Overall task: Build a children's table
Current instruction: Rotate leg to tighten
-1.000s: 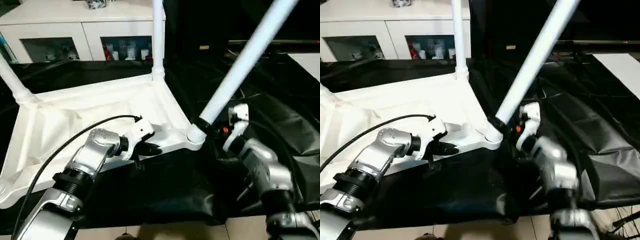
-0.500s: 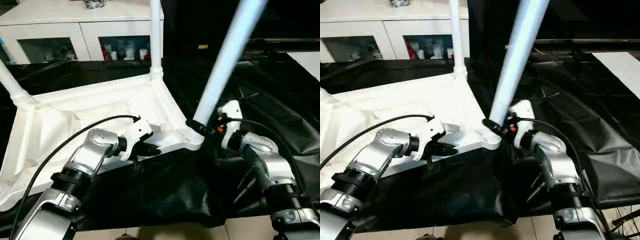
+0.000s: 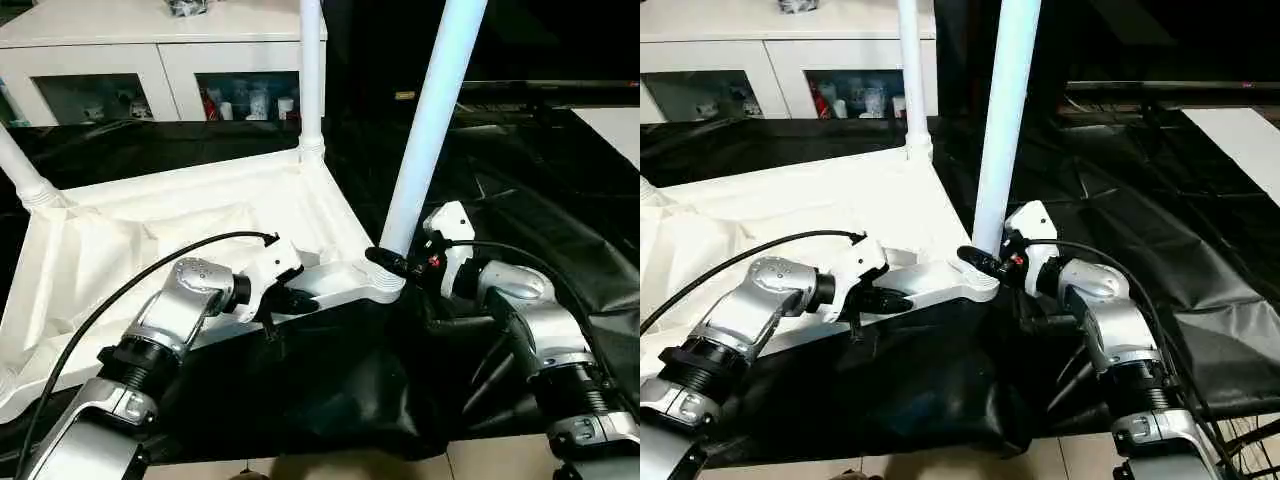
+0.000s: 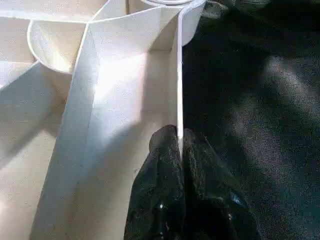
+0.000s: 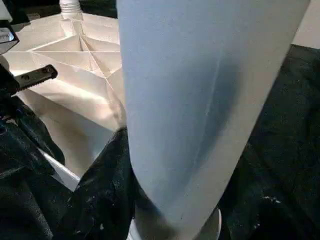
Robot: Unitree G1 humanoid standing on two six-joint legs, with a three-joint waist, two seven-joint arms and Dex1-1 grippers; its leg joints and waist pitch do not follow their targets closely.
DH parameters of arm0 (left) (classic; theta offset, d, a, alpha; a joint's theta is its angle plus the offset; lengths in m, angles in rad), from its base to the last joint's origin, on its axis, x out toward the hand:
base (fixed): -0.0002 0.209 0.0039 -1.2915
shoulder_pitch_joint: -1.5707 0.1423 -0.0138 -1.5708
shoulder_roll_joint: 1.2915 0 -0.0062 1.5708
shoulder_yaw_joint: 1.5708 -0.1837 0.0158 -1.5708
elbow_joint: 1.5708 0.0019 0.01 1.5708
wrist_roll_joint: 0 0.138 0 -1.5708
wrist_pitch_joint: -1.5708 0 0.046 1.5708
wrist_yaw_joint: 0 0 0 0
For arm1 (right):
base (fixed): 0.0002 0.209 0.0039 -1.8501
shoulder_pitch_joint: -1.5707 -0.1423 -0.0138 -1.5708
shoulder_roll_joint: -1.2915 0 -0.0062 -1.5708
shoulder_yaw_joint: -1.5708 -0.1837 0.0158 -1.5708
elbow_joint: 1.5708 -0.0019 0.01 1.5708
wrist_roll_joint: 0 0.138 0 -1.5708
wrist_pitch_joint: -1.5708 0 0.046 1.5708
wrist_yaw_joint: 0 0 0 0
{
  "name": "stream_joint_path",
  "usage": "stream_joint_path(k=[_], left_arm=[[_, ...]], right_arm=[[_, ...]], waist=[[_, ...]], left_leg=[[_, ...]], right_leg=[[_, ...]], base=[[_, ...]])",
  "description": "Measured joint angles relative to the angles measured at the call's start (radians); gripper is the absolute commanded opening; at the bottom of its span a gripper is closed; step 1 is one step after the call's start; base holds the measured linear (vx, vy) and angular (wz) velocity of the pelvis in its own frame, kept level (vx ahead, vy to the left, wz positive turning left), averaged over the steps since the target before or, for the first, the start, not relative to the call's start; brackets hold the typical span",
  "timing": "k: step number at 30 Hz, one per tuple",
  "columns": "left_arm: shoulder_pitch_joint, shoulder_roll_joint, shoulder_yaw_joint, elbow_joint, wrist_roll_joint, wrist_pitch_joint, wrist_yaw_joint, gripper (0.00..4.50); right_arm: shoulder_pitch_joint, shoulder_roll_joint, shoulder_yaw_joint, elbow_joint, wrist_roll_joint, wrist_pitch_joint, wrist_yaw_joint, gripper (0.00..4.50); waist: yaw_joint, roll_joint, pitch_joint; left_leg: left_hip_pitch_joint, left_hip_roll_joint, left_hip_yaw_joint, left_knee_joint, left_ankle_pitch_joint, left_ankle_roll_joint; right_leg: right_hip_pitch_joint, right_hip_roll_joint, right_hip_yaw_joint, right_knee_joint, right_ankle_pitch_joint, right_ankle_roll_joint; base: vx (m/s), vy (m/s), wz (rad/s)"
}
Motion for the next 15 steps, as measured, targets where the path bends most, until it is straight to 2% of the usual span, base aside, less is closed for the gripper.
stream_joint_path(k=[9,15], left_arm=[[0.0,0.002,-0.001,0.002,0.001,-0.001,-0.005,0.0],[-0.004,0.016,-0.008,0.012,0.005,-0.021,-0.009,0.0]], right_arm=[[0.0,0.002,0.0,0.005,-0.003,-0.002,0.002,1.85],[-0.004,0.028,0.001,0.027,-0.012,-0.025,-0.035,1.85]], waist=[[-0.002,-0.002,0.001],[-0.007,-0.006,0.003]], left_leg=[[0.003,0.0,0.003,-0.007,0.0,0.0],[0.007,0.0,0.003,-0.011,0.0,0.0]], right_leg=[[0.001,0.0,0.0,-0.009,-0.002,0.003],[0.001,0.0,0.0,-0.015,-0.002,0.004]], base=[[0.0,0.0,0.0],[0.0,0.0,0.0]])
